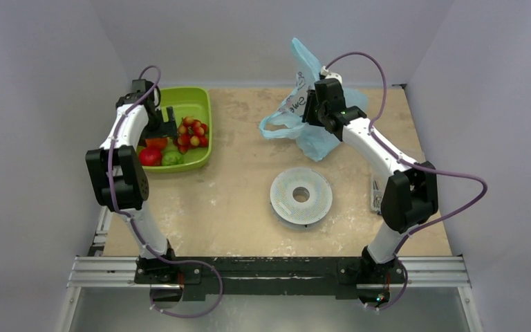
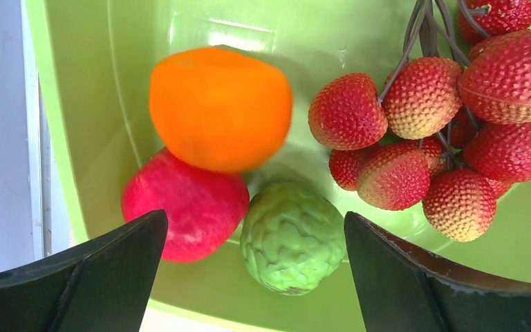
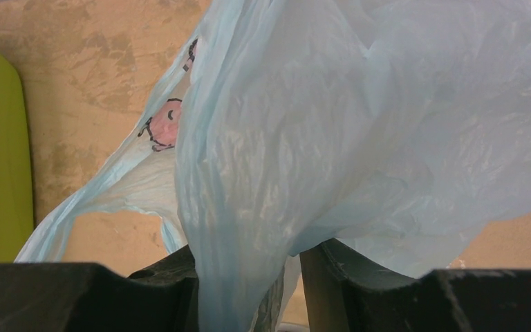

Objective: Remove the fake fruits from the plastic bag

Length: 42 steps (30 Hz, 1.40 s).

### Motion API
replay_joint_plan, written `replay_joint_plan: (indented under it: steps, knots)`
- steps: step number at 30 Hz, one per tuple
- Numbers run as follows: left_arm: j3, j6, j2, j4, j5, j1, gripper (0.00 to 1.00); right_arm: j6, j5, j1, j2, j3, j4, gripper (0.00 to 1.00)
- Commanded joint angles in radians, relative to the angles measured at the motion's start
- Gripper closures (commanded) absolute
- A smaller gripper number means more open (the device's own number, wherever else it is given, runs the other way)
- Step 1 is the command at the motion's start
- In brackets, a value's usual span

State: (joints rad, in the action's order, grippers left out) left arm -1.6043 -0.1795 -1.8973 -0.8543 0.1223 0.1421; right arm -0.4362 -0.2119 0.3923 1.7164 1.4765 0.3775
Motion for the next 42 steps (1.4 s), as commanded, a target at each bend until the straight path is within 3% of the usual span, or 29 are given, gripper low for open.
replay_joint_plan:
  steps: [1,22,27,34,42]
  knots:
    - [-0.023,0.005,0.063,0.009,-0.022,0.007,0.0,0.012,0.008,0.005,-0.027,0.036,0.017,0.62]
    - [0.106,-0.017,0.338,0.118,-0.267,0.008,0.0,0.099,-0.065,0.005,-0.154,0.04,0.079,0.01]
    - [0.141,-0.025,0.384,0.145,-0.295,0.007,0.0,0.113,-0.086,0.004,-0.2,0.061,0.091,0.01]
    - [0.216,-0.032,0.482,0.228,-0.351,-0.036,0.0,0.093,-0.04,0.006,-0.384,0.011,0.098,0.01]
    - [0.32,-0.044,0.756,0.304,-0.394,-0.133,0.0,0.079,-0.002,0.005,-0.666,-0.146,0.027,0.01]
